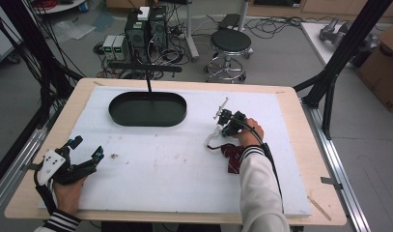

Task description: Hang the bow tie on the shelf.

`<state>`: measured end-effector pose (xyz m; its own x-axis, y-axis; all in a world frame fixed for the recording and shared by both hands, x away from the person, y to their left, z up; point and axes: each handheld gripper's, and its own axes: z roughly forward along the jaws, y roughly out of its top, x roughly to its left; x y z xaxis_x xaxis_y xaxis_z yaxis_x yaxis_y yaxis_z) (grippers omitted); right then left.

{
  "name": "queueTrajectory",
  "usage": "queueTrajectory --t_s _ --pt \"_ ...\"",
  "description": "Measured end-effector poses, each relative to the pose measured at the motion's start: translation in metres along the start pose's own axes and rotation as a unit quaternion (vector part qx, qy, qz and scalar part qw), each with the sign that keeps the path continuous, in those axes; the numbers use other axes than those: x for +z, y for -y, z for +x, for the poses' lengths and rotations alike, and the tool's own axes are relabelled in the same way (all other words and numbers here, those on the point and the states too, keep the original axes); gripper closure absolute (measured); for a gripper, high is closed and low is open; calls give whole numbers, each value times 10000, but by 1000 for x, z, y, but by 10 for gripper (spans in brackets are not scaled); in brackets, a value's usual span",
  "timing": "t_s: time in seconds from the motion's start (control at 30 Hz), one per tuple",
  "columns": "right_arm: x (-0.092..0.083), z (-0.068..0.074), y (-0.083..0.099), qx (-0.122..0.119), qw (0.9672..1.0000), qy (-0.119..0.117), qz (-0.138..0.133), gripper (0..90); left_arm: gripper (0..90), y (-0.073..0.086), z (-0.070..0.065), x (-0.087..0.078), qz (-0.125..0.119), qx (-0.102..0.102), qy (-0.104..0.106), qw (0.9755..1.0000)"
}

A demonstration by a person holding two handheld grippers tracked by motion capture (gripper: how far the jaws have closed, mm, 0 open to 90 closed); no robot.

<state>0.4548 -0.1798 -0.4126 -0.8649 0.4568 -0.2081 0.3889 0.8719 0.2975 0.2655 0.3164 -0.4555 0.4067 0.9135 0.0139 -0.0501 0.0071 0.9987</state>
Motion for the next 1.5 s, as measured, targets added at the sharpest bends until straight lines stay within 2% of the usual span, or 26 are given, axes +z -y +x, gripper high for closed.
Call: queueTrajectory --t_s 0.23,0.3,0.33,0.37,0.43,0.5,0.53,0.57,0.6,0.7,0.8,0.83,0.87,0.9,0.93,1.0,1.03,1.07,1.13,1.17,1.2,1.23,1.27,1.3,1.43,1.5 --pt "-1 1 -2 -39 9999 84 37 861 161 0 0 0 -15 -6 0 10000" --pt "-4 1 -2 68 9998 121 -129 861 160 0 0 0 -11 -11 -2 10000" --pt "-4 1 -2 68 9998 121 -129 861 160 0 0 0 -10 -12 0 10000" --pt "-8 -1 -2 105 9993 172 -305 861 160 0 0 0 -12 -13 -2 10000" --pt "-11 -1 -2 165 9990 190 -372 861 160 0 0 0 -11 -12 -1 10000" --pt "-17 -2 -1 228 9979 233 -551 861 160 0 0 0 -10 -12 -1 10000" --pt "-24 -4 0 359 9959 262 -793 861 160 0 0 0 -10 -7 4 10000" --pt "-24 -4 0 359 9959 262 -793 861 160 0 0 0 -11 -12 -1 10000" --pt "-32 -5 1 433 9929 313 -1064 861 160 0 0 0 -10 -12 -1 10000" --pt "-44 -7 2 614 9873 359 -1424 861 161 0 0 0 -4 -6 -4 10000" --pt "-55 -8 4 830 9789 451 -1814 861 160 0 0 0 -9 -3 3 10000" --pt "-55 -8 4 830 9789 451 -1814 861 160 0 0 0 -8 -3 2 10000" --pt "-62 -9 6 922 9733 462 -2051 861 160 0 0 0 -10 -3 2 10000" --pt "-62 -9 6 922 9733 462 -2051 861 160 0 0 0 -10 -3 2 10000" --pt "-69 -9 8 989 9679 498 -2255 861 160 0 0 0 -8 -2 2 10000" --pt "-76 -9 10 1096 9611 536 -2479 861 160 0 0 0 -2 3 0 10000" --pt "-79 -9 11 1165 9564 525 -2628 861 160 0 0 0 0 2 2 10000" --pt "-79 -9 11 1165 9564 525 -2628 861 160 0 0 0 1 2 1 10000" --pt "-91 -9 9 1224 9479 527 -2892 860 160 0 0 0 0 5 1 10000" --pt "-95 -9 7 1246 9455 500 -2966 860 161 0 0 0 4 5 -2 10000" --pt "-95 -9 7 1246 9455 500 -2966 860 161 0 0 0 5 6 1 10000" --pt "-105 -7 2 1195 9421 522 -3090 861 161 0 0 0 9 5 0 10000" --pt "-105 -7 2 1195 9421 522 -3090 861 161 0 0 0 10 6 0 10000" --pt "-110 -6 -1 1181 9395 527 -3171 860 160 0 0 0 9 7 0 10000" --pt "-125 -2 -15 1171 9261 511 -3550 860 161 0 0 0 8 0 2 10000" --pt "-132 0 -25 1161 9206 531 -3690 861 161 0 0 0 5 -2 3 10000"
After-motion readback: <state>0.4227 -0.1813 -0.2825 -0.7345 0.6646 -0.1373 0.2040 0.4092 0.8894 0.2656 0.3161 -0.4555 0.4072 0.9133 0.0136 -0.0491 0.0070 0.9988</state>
